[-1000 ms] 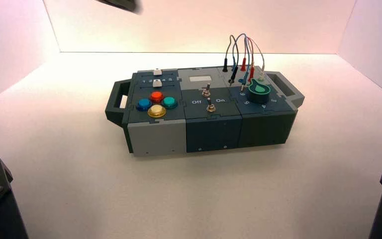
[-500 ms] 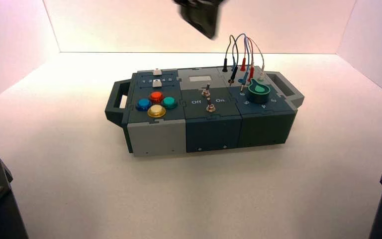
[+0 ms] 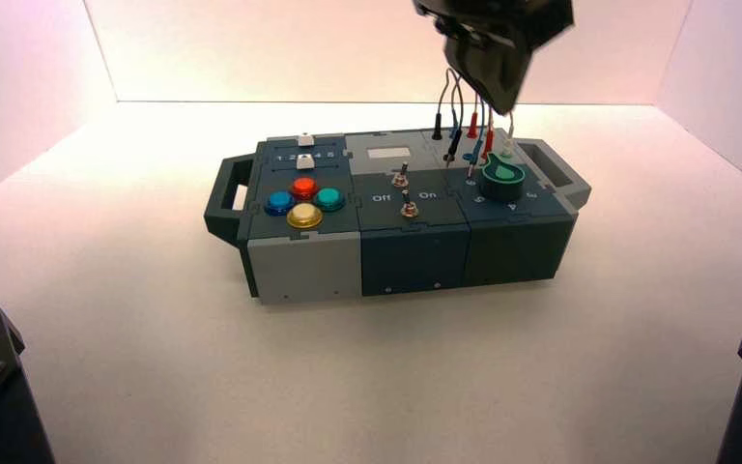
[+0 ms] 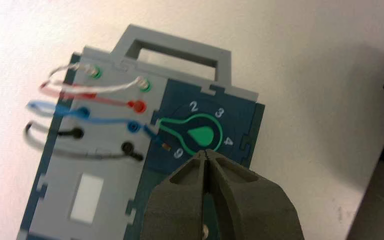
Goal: Turn the knob to position 4.
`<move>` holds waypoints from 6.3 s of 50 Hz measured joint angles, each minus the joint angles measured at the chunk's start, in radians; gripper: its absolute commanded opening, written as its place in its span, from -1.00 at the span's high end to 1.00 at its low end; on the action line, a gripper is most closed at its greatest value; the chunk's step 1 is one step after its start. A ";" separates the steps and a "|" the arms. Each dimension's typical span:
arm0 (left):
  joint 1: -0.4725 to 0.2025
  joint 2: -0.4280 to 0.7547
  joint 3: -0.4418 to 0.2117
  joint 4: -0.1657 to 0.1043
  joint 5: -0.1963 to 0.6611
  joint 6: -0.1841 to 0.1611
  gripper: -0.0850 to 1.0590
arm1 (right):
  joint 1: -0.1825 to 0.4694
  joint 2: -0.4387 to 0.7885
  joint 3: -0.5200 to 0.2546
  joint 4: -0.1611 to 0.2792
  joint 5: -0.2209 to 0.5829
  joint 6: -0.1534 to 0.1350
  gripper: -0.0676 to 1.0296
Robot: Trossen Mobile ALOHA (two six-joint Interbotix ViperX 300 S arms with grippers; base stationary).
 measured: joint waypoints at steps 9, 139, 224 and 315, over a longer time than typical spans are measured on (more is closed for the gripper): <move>0.003 0.069 -0.048 0.000 0.026 0.060 0.91 | 0.000 0.003 0.000 0.000 0.002 0.000 0.92; 0.037 0.282 -0.282 0.011 0.204 0.161 0.91 | -0.020 0.005 0.002 -0.002 0.000 0.000 0.92; -0.046 0.252 -0.207 0.005 0.227 0.161 0.90 | -0.020 0.006 0.002 -0.002 0.000 0.000 0.92; -0.054 0.227 -0.187 0.009 0.238 0.173 0.91 | -0.020 0.006 0.002 -0.002 0.000 0.000 0.92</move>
